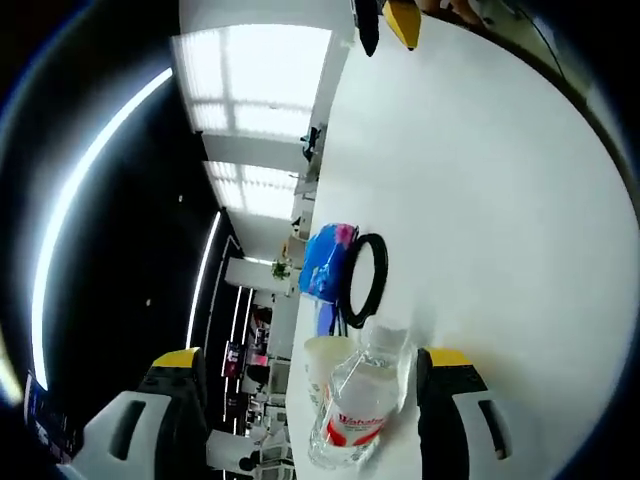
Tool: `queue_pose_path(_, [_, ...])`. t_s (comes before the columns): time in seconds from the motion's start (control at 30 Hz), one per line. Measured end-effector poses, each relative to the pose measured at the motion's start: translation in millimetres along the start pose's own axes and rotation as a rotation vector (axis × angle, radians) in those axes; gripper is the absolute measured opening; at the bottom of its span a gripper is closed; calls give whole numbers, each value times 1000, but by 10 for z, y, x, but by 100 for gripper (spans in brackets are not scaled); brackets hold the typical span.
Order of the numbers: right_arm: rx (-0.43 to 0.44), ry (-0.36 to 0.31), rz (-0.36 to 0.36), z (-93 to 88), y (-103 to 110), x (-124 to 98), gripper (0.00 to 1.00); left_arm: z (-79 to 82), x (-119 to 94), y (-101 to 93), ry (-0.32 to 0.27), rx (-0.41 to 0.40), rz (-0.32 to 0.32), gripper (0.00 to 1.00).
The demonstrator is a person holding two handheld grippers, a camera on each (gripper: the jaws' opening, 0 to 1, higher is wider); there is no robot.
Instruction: Arrange the tabletop items into an orderly group along one side of the table until the central work area is clear of visible clutter.
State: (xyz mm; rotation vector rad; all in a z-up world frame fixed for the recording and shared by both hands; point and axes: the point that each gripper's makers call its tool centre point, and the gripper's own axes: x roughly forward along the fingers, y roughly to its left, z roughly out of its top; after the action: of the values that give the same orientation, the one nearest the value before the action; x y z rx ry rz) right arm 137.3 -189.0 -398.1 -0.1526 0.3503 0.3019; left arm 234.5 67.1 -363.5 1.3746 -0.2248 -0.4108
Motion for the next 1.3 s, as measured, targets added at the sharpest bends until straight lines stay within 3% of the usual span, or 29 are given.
queue_pose_path(0.2, [-5,22,2,-45,28,0,78,33,56,-20,-13,59,-9,86])
queue_pose_path(0.4, [-5,2,6,-9,55,-12,78,117,116,-86,-41,113,-34,86])
queue_pose_path(0.93, [-13,10,9,-15,87,12,75,78,219,-57,-40,149,-38,86])
queue_pose_path(1.0, [-14,9,6,-5,76,10,75,68,263,-116,-33,196,-52,84])
queue_pose_path(1.2, [-16,21,2,-32,64,-1,73,56,270,-154,-27,205,-53,75])
queue_pose_path(1.3, [-15,21,6,-29,69,-4,73,62,275,-197,-27,228,-70,75])
